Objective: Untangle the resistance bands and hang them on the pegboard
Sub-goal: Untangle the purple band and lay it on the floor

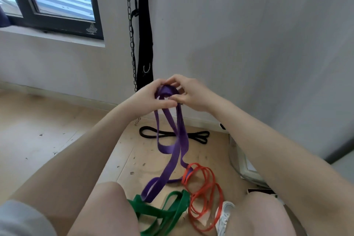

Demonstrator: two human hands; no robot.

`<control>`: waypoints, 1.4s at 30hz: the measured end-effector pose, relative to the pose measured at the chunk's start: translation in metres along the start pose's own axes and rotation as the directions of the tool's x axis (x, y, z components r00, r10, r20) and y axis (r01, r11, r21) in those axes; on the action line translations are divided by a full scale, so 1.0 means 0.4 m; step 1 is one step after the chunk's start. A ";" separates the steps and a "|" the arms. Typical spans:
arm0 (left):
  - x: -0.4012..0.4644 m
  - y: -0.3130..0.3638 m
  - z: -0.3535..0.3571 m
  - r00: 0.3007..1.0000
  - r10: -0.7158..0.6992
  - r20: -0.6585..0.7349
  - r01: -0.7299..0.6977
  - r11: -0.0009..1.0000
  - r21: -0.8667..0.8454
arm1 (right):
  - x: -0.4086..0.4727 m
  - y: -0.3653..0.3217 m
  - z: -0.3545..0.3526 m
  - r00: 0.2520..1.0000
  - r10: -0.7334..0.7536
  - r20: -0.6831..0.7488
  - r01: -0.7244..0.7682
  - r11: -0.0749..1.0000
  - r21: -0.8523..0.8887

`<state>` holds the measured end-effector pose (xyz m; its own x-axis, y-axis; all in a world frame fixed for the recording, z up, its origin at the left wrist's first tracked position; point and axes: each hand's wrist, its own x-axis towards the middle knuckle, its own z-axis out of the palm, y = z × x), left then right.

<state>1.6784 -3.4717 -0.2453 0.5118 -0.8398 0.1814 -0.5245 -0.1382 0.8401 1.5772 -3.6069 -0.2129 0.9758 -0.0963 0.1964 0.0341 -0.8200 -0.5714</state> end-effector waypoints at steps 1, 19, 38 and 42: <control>0.012 0.017 -0.001 0.999 0.024 -0.022 -0.021 0.994 0.104 | -0.002 0.008 0.005 0.999 0.010 -0.048 -0.008 0.999 0.048; -0.041 -0.016 0.032 0.950 -0.046 -0.310 -0.024 0.975 -0.221 | -0.130 0.227 0.220 0.961 0.250 0.121 -0.274 0.923 0.270; -0.048 -0.056 0.018 0.998 -0.029 -0.057 0.020 0.987 -0.160 | -0.014 0.039 0.029 0.997 -0.066 -0.044 0.071 0.990 0.123; -0.017 -0.026 0.029 0.993 0.063 -0.103 -0.061 0.998 0.025 | -0.022 0.053 0.050 0.995 0.018 -0.097 0.007 0.967 0.256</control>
<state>1.6724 -3.4704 -0.2612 0.5448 -0.7885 0.2854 -0.5717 -0.1003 0.8143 1.5737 -3.6120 -0.2427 0.9507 -0.1654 0.2621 0.0952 -0.6490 -0.7548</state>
